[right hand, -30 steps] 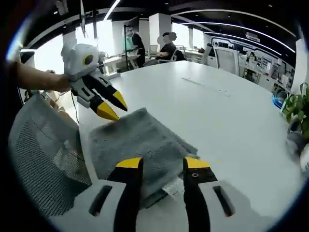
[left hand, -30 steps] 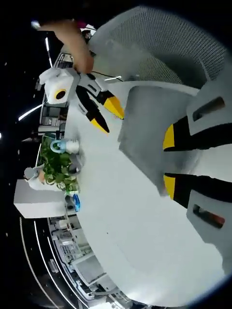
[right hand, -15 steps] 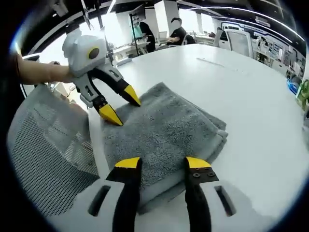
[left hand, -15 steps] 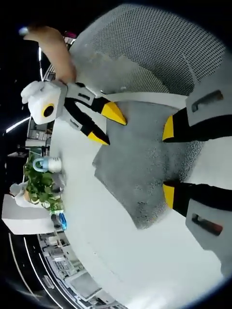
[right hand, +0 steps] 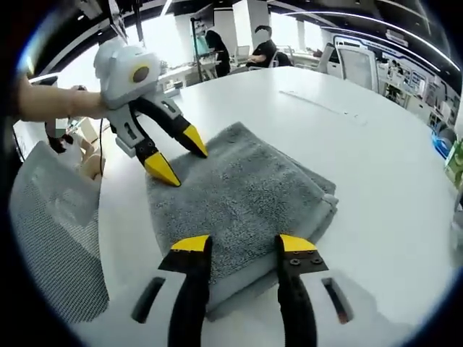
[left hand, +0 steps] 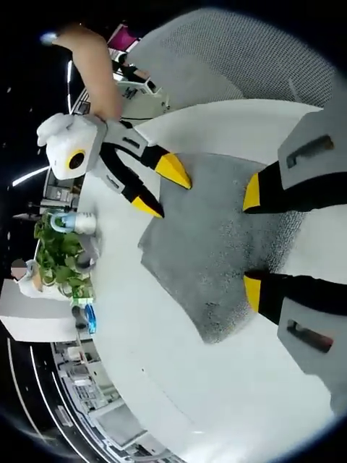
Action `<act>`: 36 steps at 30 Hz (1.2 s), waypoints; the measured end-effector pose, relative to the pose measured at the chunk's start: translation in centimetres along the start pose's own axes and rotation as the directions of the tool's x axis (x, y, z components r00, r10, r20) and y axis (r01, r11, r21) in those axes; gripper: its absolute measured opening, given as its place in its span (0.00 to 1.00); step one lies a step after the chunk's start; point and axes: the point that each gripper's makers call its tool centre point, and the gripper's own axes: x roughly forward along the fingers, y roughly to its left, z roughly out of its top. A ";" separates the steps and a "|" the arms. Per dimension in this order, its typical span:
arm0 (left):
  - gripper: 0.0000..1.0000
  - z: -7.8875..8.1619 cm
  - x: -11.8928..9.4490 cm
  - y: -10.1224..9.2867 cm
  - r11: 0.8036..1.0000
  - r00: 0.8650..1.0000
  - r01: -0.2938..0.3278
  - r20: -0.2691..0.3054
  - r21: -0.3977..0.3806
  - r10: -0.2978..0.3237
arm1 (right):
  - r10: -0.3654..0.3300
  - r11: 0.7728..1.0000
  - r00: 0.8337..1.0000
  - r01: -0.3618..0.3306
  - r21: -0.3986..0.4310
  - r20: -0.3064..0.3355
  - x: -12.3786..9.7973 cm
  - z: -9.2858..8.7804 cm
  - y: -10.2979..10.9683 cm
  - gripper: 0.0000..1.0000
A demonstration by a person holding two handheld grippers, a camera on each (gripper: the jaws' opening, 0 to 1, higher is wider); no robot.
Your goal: Fold the towel on the table until its edges align and the towel forms a compact rectangular stack.
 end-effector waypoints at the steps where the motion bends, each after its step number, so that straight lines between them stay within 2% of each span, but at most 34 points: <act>1: 0.33 0.2 0.2 0.5 1.000 1.000 0.002 0.000 0.001 -0.002 | 0.002 1.000 1.000 -0.002 -0.002 -0.001 0.2 0.2 -0.4 0.35; 10: 0.33 1.0 1.5 2.9 0.998 0.998 0.043 0.037 -0.043 -0.042 | 0.002 1.000 1.000 -0.002 0.013 0.028 1.2 1.3 -3.0 0.34; 20: 0.33 1.3 1.7 3.3 0.998 0.999 0.019 0.033 -0.052 -0.017 | -0.002 1.000 1.000 0.002 0.006 0.023 1.6 1.6 -3.7 0.34; 22: 0.33 1.4 1.6 3.3 0.998 0.999 0.018 0.029 -0.054 -0.016 | 0.010 1.000 0.999 -0.011 0.027 0.037 1.4 1.8 -3.6 0.35; 25: 0.34 1.9 1.0 3.3 0.993 0.998 0.019 0.061 -0.119 -0.012 | 0.020 0.990 0.995 -0.032 0.134 0.093 0.7 2.7 -3.5 0.38; 26: 0.37 2.4 0.6 3.3 0.986 0.996 0.021 0.091 -0.165 -0.006 | 0.011 0.989 0.992 -0.029 0.146 0.123 0.3 3.3 -3.5 0.41; 27: 0.40 2.9 0.1 3.4 0.985 0.993 0.017 0.116 -0.173 0.003 | 0.004 0.991 0.987 -0.026 0.132 0.162 -0.3 4.1 -3.3 0.51; 29: 0.51 3.4 -1.2 4.0 0.987 0.988 -0.041 0.139 -0.158 0.063 | -0.038 0.992 0.983 0.016 0.123 0.182 -1.4 4.5 -3.3 0.63; 30: 0.55 3.6 -1.9 4.1 0.987 0.985 -0.063 0.152 -0.146 0.085 | -0.051 0.996 0.976 0.035 0.081 0.214 -2.4 5.1 -3.0 0.66; 31: 0.59 3.9 -3.1 4.1 0.986 0.979 -0.091 0.168 -0.137 0.114 | -0.055 0.996 0.970 0.038 0.077 0.235 -3.0 5.4 -2.6 0.69; 33: 0.72 4.6 -5.2 4.0 0.981 0.961 -0.132 0.226 -0.140 0.162 | -0.078 0.993 0.965 0.052 0.108 0.250 -4.5 5.2 -1.9 0.77; 35: 0.83 4.4 -7.1 3.5 0.975 0.949 -0.160 0.248 -0.153 0.195 | -0.114 0.986 0.958 0.077 0.146 0.264 -5.6 5.0 -1.6 0.88; 36: 0.86 4.1 -7.9 3.2 0.974 0.947 -0.169 0.249 -0.154 0.204 | -0.145 0.977 0.950 0.093 0.193 0.275 -6.7 4.4 -1.3 0.94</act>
